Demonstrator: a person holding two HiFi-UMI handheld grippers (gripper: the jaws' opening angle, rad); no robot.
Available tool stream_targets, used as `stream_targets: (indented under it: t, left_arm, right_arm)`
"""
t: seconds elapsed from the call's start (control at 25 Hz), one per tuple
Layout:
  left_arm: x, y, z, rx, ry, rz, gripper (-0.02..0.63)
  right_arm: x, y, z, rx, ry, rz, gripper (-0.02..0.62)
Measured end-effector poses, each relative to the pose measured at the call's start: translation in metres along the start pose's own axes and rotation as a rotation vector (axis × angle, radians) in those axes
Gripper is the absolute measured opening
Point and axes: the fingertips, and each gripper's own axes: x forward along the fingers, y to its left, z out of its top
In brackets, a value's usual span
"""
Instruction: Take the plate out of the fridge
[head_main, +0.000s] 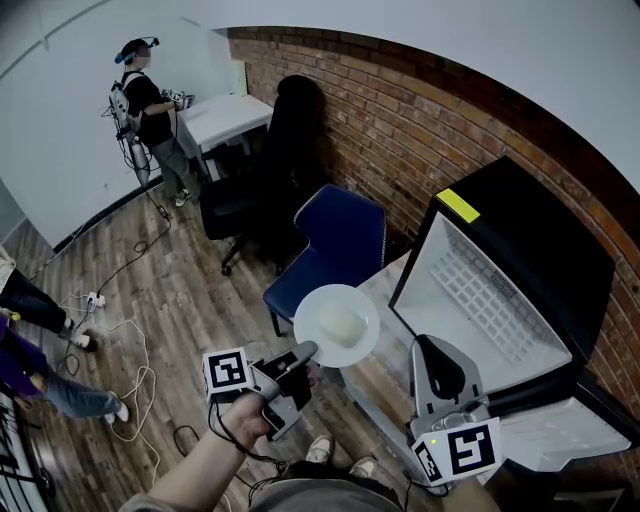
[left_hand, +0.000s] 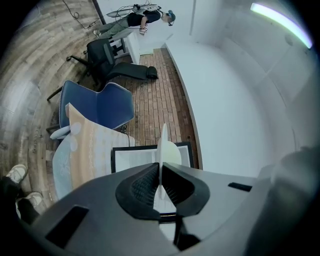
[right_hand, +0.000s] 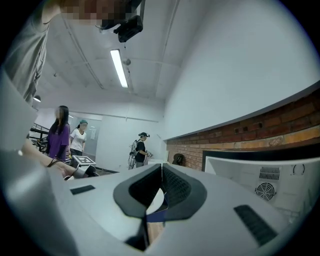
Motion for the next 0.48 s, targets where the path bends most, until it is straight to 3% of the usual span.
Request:
stream_targets:
  t: [0.48]
  left_arm:
    - [-0.009, 0.020, -0.001, -0.032, -0.005, 0.017, 0.025]
  right_arm:
    - [0.002, 0.013, -0.022, 0.018, 0.055, 0.038, 0.030]
